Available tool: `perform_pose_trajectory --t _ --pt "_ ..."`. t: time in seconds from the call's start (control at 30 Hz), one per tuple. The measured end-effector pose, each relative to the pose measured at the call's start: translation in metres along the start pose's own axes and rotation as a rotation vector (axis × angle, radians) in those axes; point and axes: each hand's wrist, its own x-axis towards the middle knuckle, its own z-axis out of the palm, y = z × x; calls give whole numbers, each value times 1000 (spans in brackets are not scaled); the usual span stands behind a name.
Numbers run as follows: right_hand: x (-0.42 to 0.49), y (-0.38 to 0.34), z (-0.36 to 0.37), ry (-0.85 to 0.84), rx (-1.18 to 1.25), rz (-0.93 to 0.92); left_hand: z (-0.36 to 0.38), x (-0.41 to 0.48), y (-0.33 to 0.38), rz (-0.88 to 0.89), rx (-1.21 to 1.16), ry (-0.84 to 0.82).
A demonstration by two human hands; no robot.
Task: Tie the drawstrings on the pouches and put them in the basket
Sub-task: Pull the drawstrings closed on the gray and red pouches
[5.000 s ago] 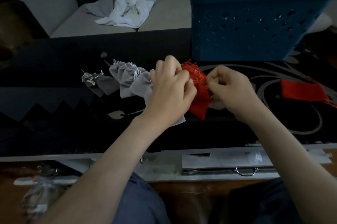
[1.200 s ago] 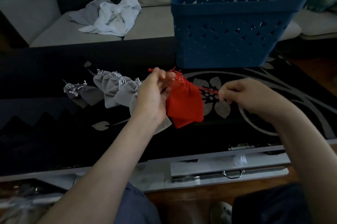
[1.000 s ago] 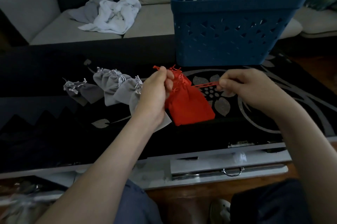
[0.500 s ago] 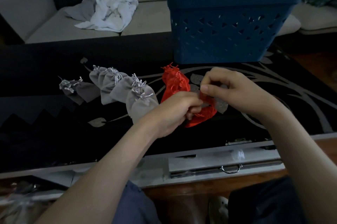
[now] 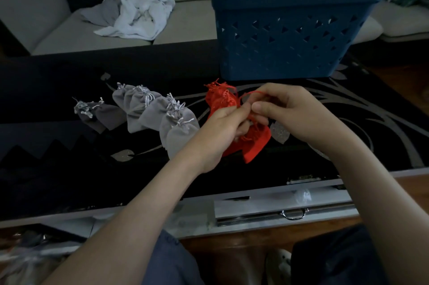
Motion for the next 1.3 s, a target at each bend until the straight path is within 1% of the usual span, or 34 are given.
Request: perform_pose_trajectory --t 0.07,0.17,0.23,0.3,0.4,0.47,0.5,0.57,0.63,0.67,0.77,0.87,0.93,1.0,1.03,1.07,1.13,1.23,1.3 --pt "0 -1 2 17 -21 8 0 1 -1 -10 -17 5" --pt "2 1 3 122 -44 19 1 4 -2 -43 -75 90" --pt "3 1 2 159 -3 33 0 7 -4 -55 -117 130" --pt "3 2 3 114 71 55 -1 8 -4 -46 -174 138" --pt "4 6 7 -81 145 114 -2 10 -4 -3 -283 154" --pt "4 11 11 -191 124 159 -3 11 -7 33 -277 189" --pt "5 13 13 -206 102 176 -4 11 -9 52 -245 207" --pt "7 14 13 -179 76 204 -6 11 -10 84 -190 220" --pt "8 12 11 -136 116 234 -9 9 -9 115 -160 199" --pt "8 11 10 -113 141 247 -12 9 -8 139 -117 180" --pt "9 12 10 -67 154 268 -17 8 -9 202 134 174" --pt "9 14 14 -24 125 272 -18 9 -12 273 387 262" --pt "9 14 16 3 82 266 -17 10 -15 376 685 351" --pt "9 15 18 5 21 261 -14 12 -19 472 1037 392" --pt "9 15 19 -1 -5 258 -13 12 -20 498 1171 397" --pt "9 15 20 -4 -23 250 -11 13 -21 509 1257 415" --pt "8 13 22 1 5 243 -8 14 -21 535 1289 489" --pt "6 7 20 28 266 317 -7 12 -16 591 1189 541" --pt "5 7 17 -3 367 336 -7 9 -12 631 1112 552"
